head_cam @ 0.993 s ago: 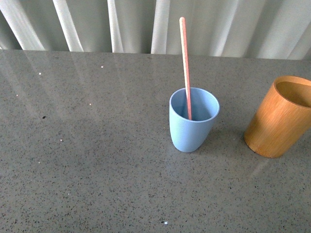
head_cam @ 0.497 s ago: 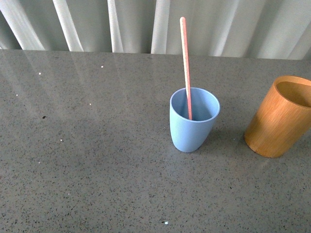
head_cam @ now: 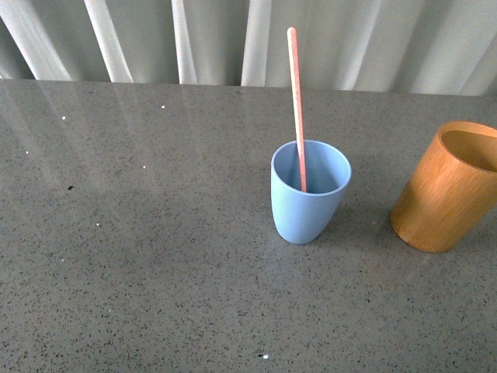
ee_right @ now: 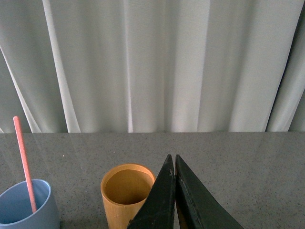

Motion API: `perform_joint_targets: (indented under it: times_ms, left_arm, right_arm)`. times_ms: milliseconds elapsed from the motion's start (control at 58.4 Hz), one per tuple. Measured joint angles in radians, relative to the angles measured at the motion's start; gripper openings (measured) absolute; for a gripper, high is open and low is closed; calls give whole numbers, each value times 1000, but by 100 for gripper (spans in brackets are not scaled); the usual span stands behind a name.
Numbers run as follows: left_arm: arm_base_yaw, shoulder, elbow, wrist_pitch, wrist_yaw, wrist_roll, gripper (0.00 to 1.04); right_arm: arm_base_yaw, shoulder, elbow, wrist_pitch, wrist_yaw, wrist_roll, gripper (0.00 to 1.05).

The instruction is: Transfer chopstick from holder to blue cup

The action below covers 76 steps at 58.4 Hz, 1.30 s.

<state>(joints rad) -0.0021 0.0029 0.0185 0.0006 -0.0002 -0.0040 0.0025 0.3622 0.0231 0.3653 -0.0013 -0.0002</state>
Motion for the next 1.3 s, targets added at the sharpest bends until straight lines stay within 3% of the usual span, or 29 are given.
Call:
perform_joint_targets:
  times_ms: [634,719,1130,1301]
  left_arm:
    - [0,0,0,0,0,0,98]
    - [0,0,0,0,-1,0,98]
    - [0,-1,0,0,0,0,98]
    - [0,-1,0,0,0,0,98]
  right_arm:
    - [0,-195,0,-194,0,0,1]
    - [0,-327,0,-356,0,0,1]
    - [0,-358,0,-364,1,0,1]
    - [0,-358,0,-364,1,0,32]
